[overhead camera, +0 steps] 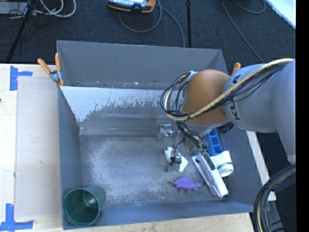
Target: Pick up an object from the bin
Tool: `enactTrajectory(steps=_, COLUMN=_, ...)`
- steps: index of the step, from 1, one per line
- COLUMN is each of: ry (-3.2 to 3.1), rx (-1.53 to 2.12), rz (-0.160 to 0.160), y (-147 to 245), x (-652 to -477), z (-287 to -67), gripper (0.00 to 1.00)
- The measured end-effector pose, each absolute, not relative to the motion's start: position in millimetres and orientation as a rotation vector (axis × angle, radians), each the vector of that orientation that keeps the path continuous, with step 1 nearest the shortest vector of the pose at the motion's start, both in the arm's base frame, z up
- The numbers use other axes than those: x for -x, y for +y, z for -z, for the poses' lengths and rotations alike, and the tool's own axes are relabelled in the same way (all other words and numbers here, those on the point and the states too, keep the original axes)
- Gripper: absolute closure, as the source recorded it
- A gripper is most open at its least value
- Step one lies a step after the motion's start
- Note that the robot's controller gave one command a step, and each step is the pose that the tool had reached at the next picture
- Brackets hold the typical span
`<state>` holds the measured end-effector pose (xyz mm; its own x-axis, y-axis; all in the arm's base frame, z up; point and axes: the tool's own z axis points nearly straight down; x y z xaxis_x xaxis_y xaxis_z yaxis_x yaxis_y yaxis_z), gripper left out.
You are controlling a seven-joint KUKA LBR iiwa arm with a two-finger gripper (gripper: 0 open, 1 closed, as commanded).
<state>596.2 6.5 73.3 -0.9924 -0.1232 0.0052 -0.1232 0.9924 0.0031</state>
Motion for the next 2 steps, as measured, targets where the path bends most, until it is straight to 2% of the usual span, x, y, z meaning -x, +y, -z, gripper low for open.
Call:
enactTrajectory(steps=1, ry=-3.121, rx=-0.297, rz=0.003, y=-17.2, x=-598.7, z=-79.7, gripper=0.00)
enactTrajectory(steps=2, ry=-3.137, rx=-0.046, rz=0.005, y=-33.3, x=-605.4, z=-70.3, gripper=1.00)
